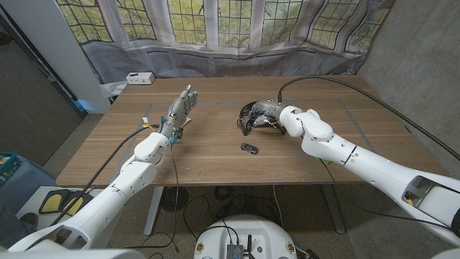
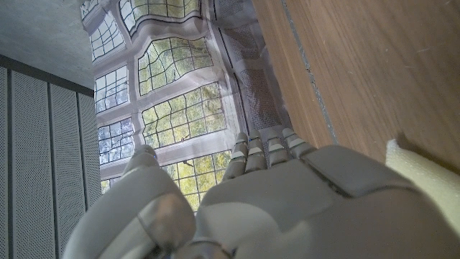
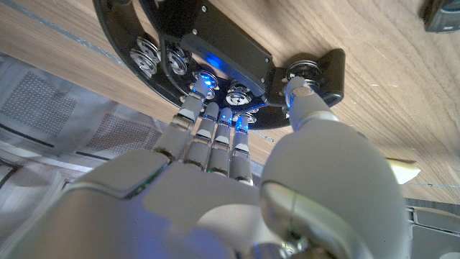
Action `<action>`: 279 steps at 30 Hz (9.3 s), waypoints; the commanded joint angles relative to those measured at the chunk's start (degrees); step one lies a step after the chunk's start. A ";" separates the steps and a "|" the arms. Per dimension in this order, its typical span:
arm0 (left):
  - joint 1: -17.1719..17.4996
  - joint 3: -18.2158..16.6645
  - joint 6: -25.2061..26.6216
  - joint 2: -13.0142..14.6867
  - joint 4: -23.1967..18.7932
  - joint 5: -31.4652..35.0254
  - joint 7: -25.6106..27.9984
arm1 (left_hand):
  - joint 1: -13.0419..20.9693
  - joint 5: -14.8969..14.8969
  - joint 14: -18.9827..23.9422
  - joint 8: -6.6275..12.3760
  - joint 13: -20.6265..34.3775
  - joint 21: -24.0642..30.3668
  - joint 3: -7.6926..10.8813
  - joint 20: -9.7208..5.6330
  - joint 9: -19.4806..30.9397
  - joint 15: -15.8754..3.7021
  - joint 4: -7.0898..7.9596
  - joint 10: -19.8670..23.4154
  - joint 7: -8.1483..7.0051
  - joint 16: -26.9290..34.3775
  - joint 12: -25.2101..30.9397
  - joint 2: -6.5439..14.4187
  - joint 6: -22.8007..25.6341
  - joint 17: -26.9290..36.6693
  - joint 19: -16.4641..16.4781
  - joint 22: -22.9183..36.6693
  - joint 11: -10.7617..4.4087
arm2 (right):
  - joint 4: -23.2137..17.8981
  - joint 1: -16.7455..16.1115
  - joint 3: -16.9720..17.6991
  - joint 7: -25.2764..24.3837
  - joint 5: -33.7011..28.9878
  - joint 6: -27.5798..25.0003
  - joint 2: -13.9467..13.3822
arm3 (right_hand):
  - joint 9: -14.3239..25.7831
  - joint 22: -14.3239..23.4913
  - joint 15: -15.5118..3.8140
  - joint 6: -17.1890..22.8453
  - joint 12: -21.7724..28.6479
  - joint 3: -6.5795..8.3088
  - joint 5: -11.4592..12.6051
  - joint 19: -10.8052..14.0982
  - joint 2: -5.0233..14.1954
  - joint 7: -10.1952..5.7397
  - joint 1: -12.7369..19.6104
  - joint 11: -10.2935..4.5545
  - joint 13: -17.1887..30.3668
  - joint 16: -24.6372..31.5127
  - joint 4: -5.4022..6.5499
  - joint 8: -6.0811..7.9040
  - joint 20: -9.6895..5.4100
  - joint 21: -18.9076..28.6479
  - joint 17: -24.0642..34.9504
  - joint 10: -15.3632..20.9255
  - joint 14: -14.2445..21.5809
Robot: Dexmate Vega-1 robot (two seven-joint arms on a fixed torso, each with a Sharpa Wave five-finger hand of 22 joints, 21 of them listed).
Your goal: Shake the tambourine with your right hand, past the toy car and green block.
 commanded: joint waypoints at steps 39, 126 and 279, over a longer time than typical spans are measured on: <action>1.54 -0.47 -0.03 0.16 -0.89 -0.55 0.63 | 0.31 -0.25 0.74 -0.26 0.06 0.34 0.07 0.73 0.28 0.04 -0.61 0.73 0.40 -0.06 -0.03 0.66 0.69 0.09 -0.08 0.35 -0.04 | 7.37 1.67 -3.49 -3.58 1.11 -0.70 0.92 | 0.08 0.00 -0.86 2.71 0.01 0.09 0.24 -2.14 0.37 -1.45 1.40 -1.12 0.11 -0.47 0.57 0.13 0.65 -2.23 0.38 2.12 1.03; 1.49 0.73 1.66 -0.48 -3.15 0.30 2.20 | 0.23 -0.33 1.91 -0.11 0.09 0.39 0.17 0.98 0.32 -0.73 -1.16 1.80 -0.21 0.10 0.01 1.07 2.26 0.08 0.14 0.37 -0.76 | -0.30 -9.93 6.11 -27.02 2.18 6.90 -3.93 | 1.01 2.15 -13.67 35.41 6.21 -4.06 -0.06 26.40 7.64 -8.80 27.96 -6.57 2.18 13.20 1.01 6.25 -10.54 11.29 8.74 33.47 35.17; -0.41 4.06 3.55 -3.25 -6.32 1.20 2.53 | -0.17 -0.43 4.46 -0.07 0.11 0.39 0.04 0.90 0.34 -0.23 -2.23 5.00 0.18 -0.05 0.16 1.05 6.23 0.10 2.62 0.32 -0.19 | 10.80 -31.76 57.16 -3.39 126.61 39.38 21.78 | 1.26 1.73 -13.33 35.54 4.66 -4.75 0.23 22.34 8.80 -9.01 27.39 -6.62 3.07 8.51 1.95 4.54 -10.76 16.82 12.01 33.23 35.87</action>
